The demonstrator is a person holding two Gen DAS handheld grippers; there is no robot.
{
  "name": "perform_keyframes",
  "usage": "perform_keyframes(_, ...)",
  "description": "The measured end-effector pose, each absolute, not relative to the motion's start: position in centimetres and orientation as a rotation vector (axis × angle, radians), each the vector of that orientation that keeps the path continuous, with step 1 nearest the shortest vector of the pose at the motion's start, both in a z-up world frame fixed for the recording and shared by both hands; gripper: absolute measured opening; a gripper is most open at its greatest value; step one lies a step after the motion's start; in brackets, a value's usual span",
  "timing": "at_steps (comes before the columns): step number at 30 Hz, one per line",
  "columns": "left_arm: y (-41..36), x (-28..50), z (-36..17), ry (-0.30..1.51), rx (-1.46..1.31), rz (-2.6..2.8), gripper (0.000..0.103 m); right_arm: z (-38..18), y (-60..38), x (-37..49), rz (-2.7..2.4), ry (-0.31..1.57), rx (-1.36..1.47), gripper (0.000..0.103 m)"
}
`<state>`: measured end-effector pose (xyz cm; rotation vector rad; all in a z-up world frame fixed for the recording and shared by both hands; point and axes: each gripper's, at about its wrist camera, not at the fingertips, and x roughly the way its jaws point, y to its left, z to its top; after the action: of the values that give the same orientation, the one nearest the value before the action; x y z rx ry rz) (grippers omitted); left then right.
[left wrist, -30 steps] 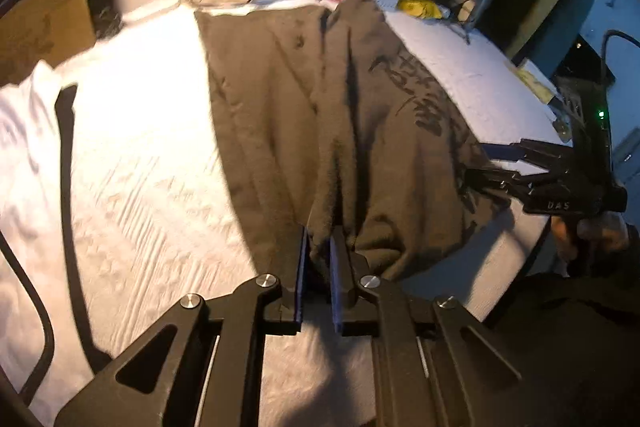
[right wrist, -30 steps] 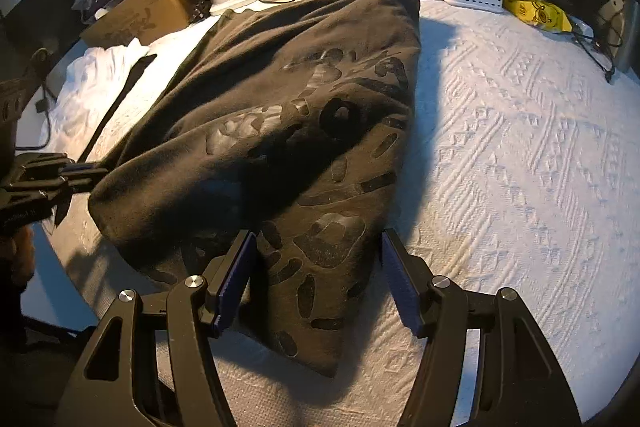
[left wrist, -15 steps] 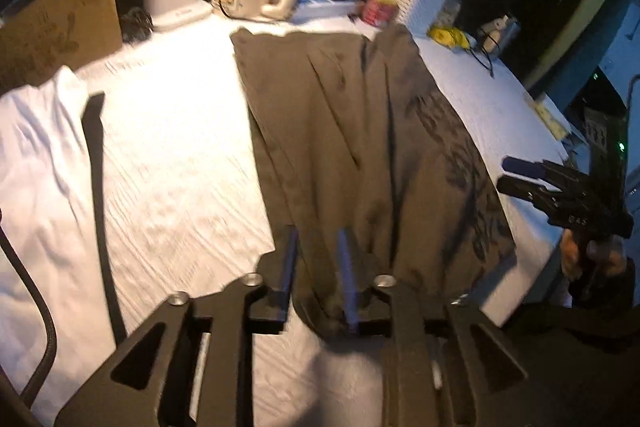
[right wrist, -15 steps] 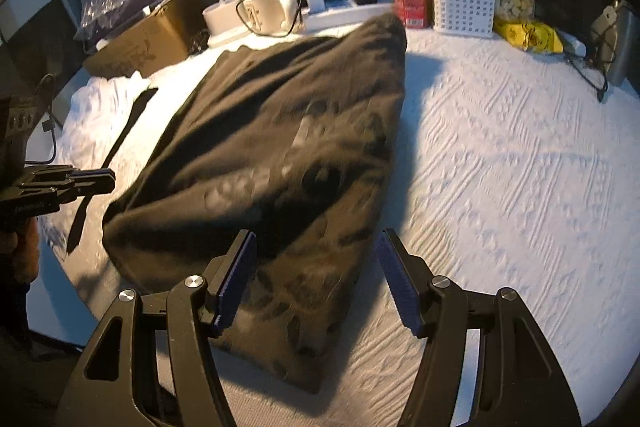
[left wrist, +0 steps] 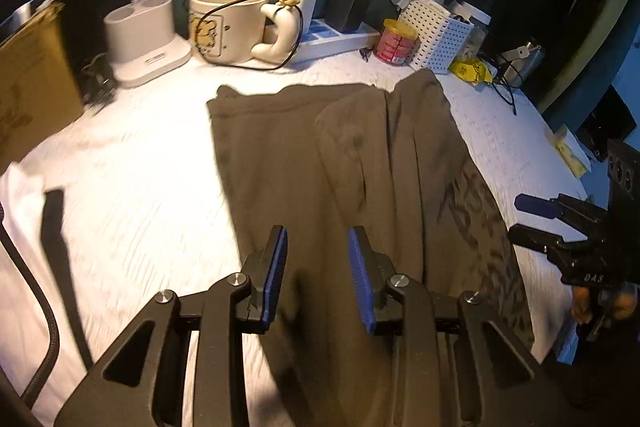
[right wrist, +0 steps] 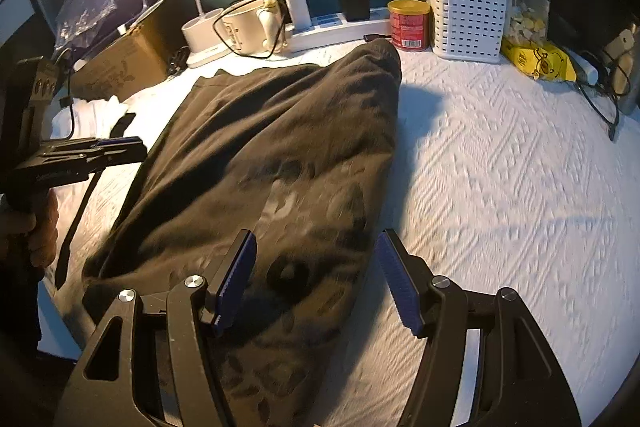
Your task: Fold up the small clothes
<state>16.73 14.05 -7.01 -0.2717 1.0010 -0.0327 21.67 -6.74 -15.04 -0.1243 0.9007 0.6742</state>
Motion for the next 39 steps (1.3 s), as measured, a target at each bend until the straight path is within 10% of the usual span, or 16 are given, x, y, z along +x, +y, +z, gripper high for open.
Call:
perform_keyframes(18, 14.4, 25.8, -10.3, 0.994, -0.28, -0.135, 0.031, -14.6, -7.0, 28.8, 0.565, 0.896, -0.137, 0.067)
perform_keyframes(21, 14.2, 25.7, -10.3, 0.983, -0.276, -0.188, 0.004, -14.4, -6.8, 29.9, 0.556, 0.896, -0.141, 0.067)
perform_keyframes(39, 19.8, 24.3, -9.0, 0.912, -0.301, -0.039, 0.004, -14.4, -5.0, 37.8, 0.601, 0.903, 0.04, 0.066)
